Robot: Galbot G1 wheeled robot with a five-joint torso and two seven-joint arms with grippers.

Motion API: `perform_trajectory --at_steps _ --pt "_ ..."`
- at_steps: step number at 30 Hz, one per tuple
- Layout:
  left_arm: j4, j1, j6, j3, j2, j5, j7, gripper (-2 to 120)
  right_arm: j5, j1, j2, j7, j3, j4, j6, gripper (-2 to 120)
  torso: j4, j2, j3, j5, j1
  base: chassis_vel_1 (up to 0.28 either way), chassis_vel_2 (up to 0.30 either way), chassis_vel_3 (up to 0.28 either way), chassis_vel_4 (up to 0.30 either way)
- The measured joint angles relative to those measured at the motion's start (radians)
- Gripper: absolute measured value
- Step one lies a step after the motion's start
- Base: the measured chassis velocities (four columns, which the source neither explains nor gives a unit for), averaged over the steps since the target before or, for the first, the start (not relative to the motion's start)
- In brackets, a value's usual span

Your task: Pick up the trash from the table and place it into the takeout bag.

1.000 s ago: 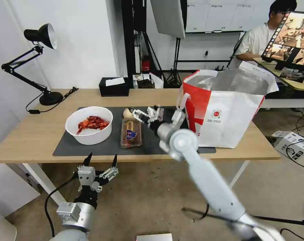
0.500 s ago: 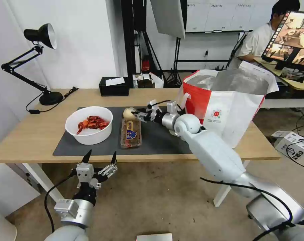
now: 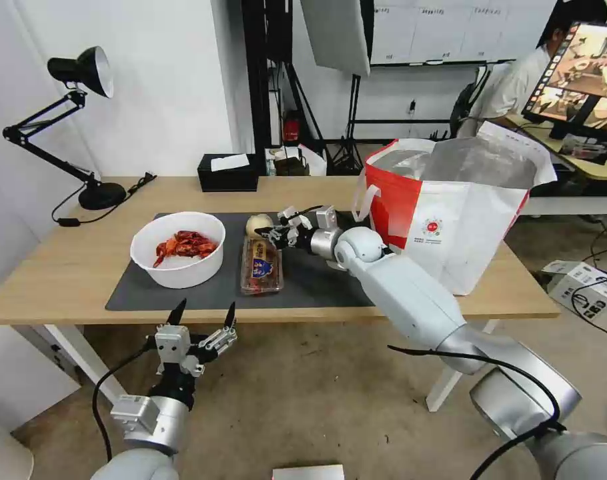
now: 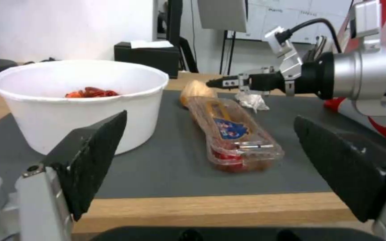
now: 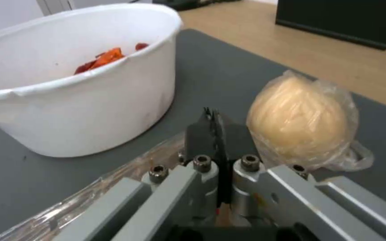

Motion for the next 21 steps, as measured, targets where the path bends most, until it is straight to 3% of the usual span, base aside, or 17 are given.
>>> perform_trajectory --at_steps 21 --pt "-0.001 -0.009 0.000 0.000 0.019 -0.003 -0.003 100 0.004 -0.017 0.013 0.020 -0.013 -0.015 -0.079 0 0.0000 0.000 0.000 0.0001 0.000 0.000 0.000 0.000 0.000"
